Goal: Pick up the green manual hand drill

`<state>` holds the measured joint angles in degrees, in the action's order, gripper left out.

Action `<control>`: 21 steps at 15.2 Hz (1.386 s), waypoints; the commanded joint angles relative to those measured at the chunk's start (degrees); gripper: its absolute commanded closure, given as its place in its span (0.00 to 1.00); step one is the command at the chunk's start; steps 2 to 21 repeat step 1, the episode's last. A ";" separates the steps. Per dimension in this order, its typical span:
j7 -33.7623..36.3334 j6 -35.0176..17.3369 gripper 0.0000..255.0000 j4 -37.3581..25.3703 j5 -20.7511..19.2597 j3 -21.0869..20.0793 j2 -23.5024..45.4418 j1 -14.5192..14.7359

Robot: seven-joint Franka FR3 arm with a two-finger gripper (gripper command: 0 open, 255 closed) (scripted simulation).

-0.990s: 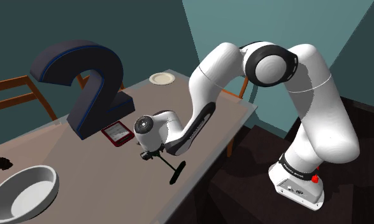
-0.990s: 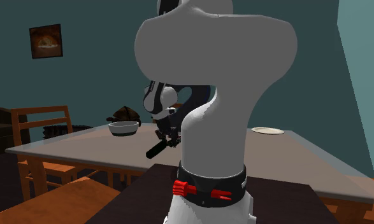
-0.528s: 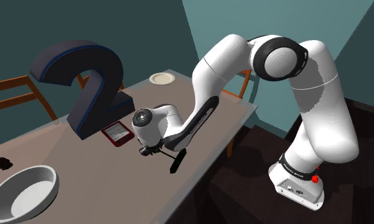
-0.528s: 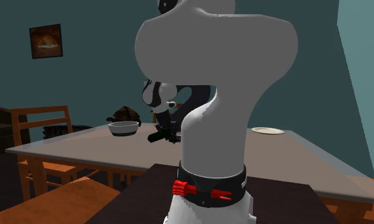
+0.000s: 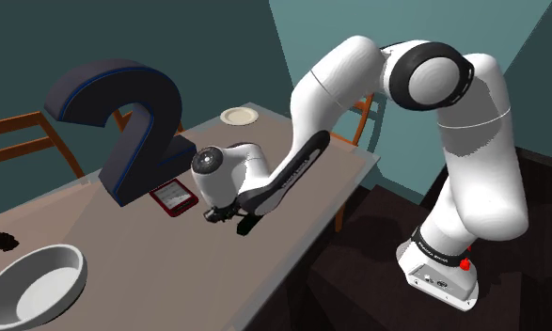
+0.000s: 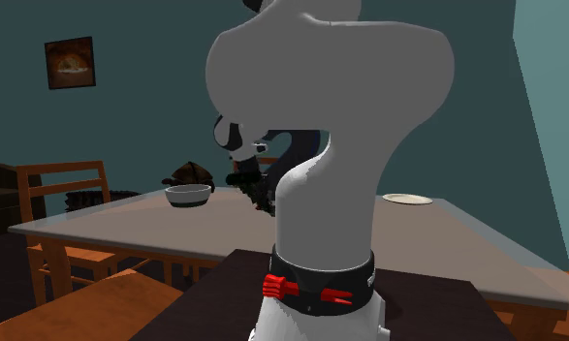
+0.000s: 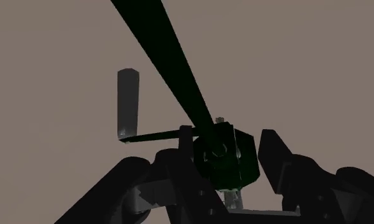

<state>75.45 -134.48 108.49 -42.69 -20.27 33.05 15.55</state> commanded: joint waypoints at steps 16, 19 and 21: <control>-0.30 0.26 1.00 0.05 0.27 -0.15 -0.36 -0.14; -0.30 0.26 1.00 0.05 0.27 -0.15 -0.36 -0.14; -0.30 0.26 1.00 0.05 0.27 -0.15 -0.36 -0.14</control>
